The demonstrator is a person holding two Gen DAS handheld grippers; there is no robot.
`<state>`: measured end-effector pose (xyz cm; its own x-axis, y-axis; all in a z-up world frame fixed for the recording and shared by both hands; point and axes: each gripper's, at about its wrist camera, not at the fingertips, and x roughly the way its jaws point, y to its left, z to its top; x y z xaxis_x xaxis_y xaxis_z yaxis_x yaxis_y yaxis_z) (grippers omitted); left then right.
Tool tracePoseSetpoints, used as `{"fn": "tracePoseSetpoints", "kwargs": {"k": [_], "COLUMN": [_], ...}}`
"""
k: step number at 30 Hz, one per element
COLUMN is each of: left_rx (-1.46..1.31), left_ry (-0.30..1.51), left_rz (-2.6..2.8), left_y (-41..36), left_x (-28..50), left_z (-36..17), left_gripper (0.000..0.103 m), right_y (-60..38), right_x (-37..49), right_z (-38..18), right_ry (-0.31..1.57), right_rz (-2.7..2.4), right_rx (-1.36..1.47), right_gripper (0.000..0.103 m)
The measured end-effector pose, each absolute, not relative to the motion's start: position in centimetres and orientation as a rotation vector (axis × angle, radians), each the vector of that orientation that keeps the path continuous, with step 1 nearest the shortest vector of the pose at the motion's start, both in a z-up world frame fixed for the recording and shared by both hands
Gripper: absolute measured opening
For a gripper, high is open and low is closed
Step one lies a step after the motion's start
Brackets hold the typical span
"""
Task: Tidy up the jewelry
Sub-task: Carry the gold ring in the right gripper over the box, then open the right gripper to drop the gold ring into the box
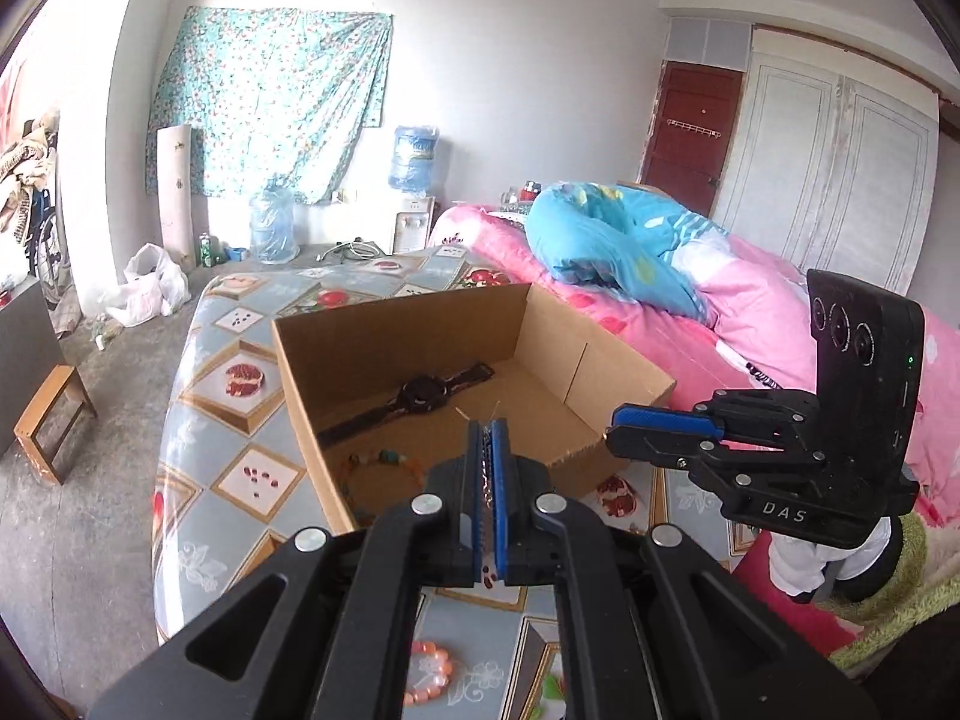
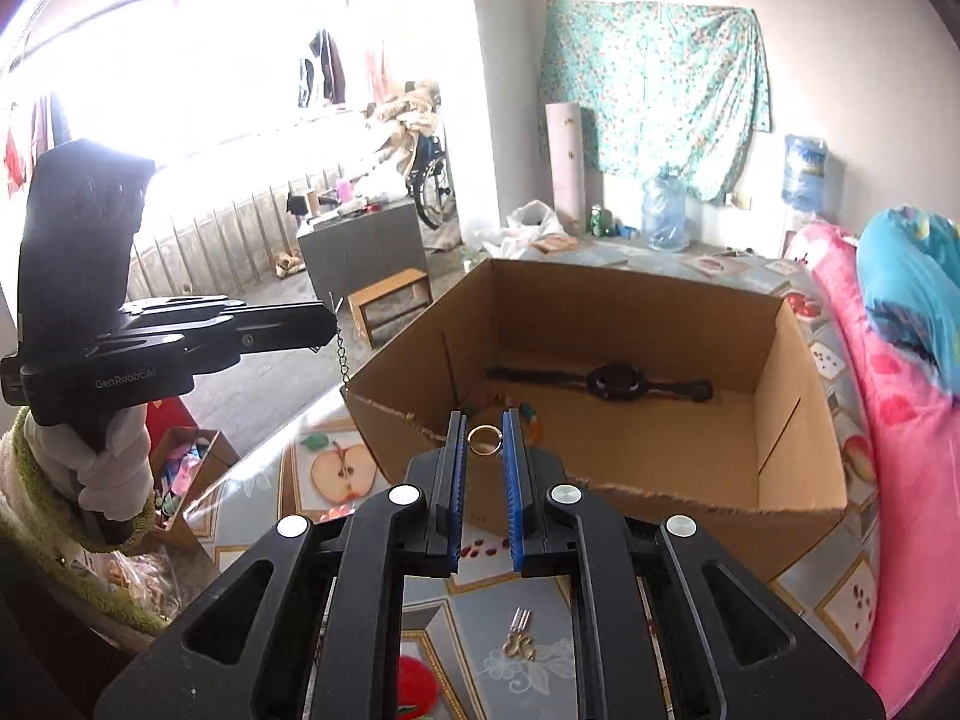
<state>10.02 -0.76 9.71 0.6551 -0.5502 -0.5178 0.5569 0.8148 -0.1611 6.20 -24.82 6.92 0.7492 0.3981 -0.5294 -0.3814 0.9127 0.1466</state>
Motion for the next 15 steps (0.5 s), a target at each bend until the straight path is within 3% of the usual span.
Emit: {"fn": "tracePoseSetpoints", "kwargs": {"k": [6, 15], "left_rx": [-0.005, 0.067], "left_ry": [0.757, 1.195], "left_rz": [-0.707, -0.66], "left_y": [-4.4, -9.8], "left_x": [18.5, 28.4], "left_z": [10.4, 2.4], "left_gripper": [0.002, 0.002], "right_y": [-27.0, -28.0], "right_x": [12.9, 22.3], "right_z": [6.9, 2.7], "right_ry": [0.699, 1.033], "right_rz": [0.383, 0.365], "right_rx": [0.055, 0.112], "right_gripper": [0.01, 0.01]}}
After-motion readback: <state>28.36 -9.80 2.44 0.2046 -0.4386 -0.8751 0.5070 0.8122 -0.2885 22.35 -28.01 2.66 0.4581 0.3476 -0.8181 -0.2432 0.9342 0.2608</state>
